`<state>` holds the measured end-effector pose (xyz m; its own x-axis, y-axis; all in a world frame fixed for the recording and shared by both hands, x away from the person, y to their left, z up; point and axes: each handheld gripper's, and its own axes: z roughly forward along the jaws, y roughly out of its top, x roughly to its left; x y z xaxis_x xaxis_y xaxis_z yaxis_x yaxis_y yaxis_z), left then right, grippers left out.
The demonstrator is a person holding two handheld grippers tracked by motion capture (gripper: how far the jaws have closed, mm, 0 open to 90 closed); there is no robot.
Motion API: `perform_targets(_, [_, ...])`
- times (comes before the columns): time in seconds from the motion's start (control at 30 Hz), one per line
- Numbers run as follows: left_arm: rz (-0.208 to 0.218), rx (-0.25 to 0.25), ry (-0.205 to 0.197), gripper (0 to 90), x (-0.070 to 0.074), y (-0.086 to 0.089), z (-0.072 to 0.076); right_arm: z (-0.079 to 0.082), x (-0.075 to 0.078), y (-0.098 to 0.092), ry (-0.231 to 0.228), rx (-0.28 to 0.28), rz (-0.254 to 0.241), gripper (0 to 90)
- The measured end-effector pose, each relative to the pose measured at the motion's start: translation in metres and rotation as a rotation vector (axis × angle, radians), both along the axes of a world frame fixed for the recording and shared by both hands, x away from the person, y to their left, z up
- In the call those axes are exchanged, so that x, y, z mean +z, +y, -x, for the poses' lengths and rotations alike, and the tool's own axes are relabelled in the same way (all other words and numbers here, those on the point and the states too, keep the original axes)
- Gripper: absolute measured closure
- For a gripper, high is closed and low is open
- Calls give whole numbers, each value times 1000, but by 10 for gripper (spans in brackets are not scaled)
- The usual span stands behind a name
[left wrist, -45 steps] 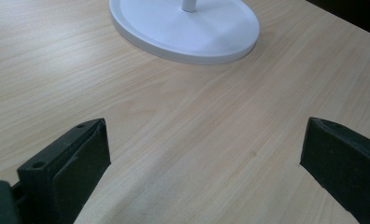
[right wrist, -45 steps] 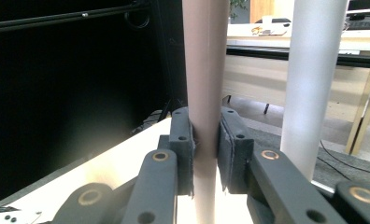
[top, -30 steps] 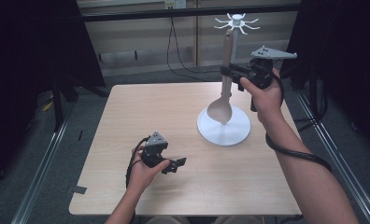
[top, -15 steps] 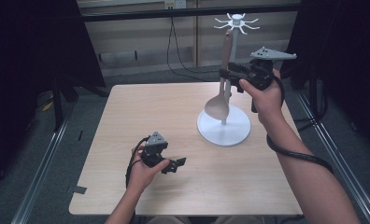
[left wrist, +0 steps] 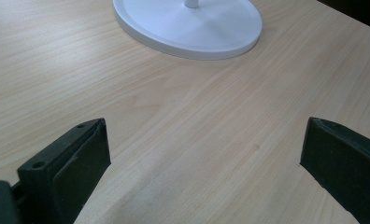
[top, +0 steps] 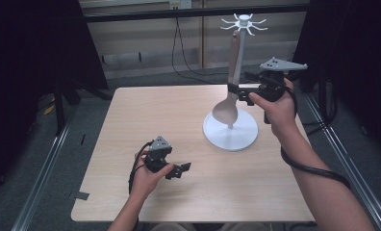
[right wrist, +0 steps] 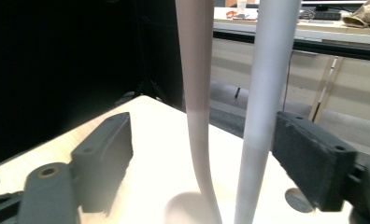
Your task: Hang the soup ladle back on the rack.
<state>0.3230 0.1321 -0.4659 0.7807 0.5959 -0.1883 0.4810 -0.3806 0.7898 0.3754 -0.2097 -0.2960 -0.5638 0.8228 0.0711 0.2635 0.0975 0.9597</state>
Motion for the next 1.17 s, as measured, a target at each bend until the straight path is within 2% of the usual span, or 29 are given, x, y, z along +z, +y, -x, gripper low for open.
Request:
perform_targets(0.37, [-2, 9, -7, 13, 1, 2, 0, 9, -15, -3, 23, -2, 17, 95])
perform_targets(0.47, [3, 0, -8, 13, 2, 2, 0, 13, -21, -4, 25, 10, 31, 71])
perform_targets(0.57, [3, 0, -9, 13, 2, 1, 0, 18, -28, -5, 47, 27, 25, 46])
perform_targets(0.67, [5, 2, -8, 13, 2, 1, 1, 22, -35, -5, 49, 38, 49, 41])
perform_targets(1.17, [4, 3, -18, 13, 2, 1, 1, 36, -58, -5, 77, 51, 39, 31])
